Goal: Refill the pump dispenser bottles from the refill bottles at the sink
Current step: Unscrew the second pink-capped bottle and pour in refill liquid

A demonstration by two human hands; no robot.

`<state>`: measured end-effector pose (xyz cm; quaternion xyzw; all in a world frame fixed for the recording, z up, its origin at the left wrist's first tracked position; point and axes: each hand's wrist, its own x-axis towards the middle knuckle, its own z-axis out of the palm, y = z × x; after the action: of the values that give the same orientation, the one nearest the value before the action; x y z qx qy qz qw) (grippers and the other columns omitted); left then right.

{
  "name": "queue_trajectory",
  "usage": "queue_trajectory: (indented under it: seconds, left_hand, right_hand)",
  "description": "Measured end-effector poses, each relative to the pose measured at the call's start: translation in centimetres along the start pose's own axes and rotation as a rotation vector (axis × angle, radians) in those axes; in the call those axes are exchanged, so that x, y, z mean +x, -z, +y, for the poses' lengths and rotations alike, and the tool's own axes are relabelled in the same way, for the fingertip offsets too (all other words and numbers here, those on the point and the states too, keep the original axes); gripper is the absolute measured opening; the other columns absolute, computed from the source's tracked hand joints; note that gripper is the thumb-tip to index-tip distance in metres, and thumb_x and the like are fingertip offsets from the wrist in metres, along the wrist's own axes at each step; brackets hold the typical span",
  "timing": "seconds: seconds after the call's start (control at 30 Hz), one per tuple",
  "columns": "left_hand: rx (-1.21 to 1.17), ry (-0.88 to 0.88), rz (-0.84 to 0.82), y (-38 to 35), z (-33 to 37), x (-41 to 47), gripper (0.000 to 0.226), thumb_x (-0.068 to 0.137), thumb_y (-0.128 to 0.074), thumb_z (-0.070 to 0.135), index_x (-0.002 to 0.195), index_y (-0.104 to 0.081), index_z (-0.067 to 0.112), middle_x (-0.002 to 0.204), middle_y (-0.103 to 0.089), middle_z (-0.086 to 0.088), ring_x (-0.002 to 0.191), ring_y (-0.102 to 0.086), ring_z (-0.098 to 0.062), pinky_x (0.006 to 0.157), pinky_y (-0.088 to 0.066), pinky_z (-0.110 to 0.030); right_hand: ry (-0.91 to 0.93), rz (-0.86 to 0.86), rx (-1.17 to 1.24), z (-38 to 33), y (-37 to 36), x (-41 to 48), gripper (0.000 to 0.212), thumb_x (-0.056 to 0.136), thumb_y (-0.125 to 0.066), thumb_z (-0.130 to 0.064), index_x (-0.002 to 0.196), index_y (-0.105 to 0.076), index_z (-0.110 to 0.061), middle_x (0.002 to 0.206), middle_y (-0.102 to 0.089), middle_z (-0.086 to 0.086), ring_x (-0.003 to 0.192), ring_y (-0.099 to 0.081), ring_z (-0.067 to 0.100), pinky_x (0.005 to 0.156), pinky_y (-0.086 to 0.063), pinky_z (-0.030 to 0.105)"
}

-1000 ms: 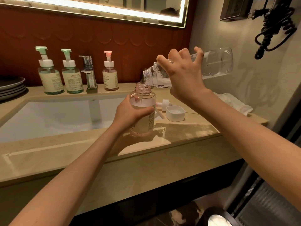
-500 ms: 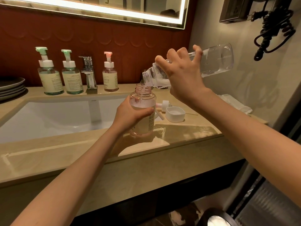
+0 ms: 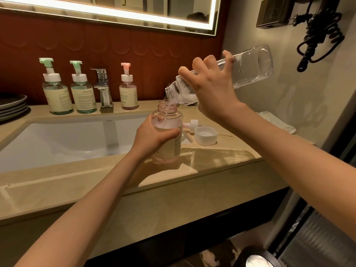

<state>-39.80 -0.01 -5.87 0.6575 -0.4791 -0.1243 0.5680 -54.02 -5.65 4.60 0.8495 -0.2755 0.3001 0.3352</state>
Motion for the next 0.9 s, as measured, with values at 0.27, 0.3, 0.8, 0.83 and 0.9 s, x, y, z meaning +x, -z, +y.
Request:
queue_trajectory:
  seconds: [0.27,0.3,0.8,0.83,0.9]
  left_hand:
    - [0.004,0.002,-0.010,-0.01,-0.06,0.01,0.093,0.047,-0.070,0.055,0.129,-0.047,0.019,0.121,-0.055,0.003,0.107,-0.050,-0.013,0.086,-0.044,-0.028]
    - [0.001,0.002,-0.008,-0.02,-0.09,0.05,0.089,0.050,-0.070,0.052,0.129,-0.046,0.019,0.122,-0.055,0.003,0.106,-0.050,-0.014,0.085,-0.043,-0.028]
    - [-0.003,-0.005,-0.015,-0.03,0.18,-0.06,0.091,0.047,-0.068,0.052,0.128,-0.047,0.018,0.122,-0.056,0.000,0.104,-0.050,-0.015,0.084,-0.044,-0.029]
    - [-0.001,-0.005,-0.016,-0.04,0.20,-0.08,0.090,0.047,-0.068,0.052,0.127,-0.047,0.018,0.121,-0.056,0.001,0.104,-0.050,-0.014,0.084,-0.043,-0.028]
    - [-0.003,-0.006,-0.023,-0.02,0.23,-0.15,0.091,0.040,-0.066,0.059,0.122,-0.048,0.023,0.114,-0.056,0.005,0.102,-0.050,-0.013,0.082,-0.043,-0.027]
  right_hand:
    - [0.045,0.007,-0.025,-0.07,0.14,0.29,0.057,0.080,-0.053,0.007,0.131,-0.042,-0.016,0.126,-0.046,0.017,0.122,-0.039,0.036,0.110,-0.005,0.059]
    - [0.050,0.004,-0.022,-0.07,0.23,0.29,0.057,0.081,-0.052,0.007,0.131,-0.042,-0.017,0.127,-0.046,0.017,0.123,-0.038,0.036,0.110,-0.004,0.059]
    - [0.092,-0.022,-0.053,-0.17,0.85,0.70,0.056,0.085,-0.050,0.003,0.135,-0.036,-0.019,0.133,-0.040,0.015,0.129,-0.032,0.034,0.111,-0.001,0.059]
    - [0.098,-0.020,-0.055,-0.16,0.84,0.73,0.056,0.085,-0.050,0.004,0.134,-0.036,-0.018,0.132,-0.040,0.015,0.128,-0.032,0.034,0.110,-0.001,0.059]
    - [0.110,-0.012,-0.053,-0.15,0.86,0.83,0.056,0.084,-0.050,0.005,0.133,-0.038,-0.017,0.131,-0.041,0.016,0.127,-0.034,0.035,0.110,-0.001,0.060]
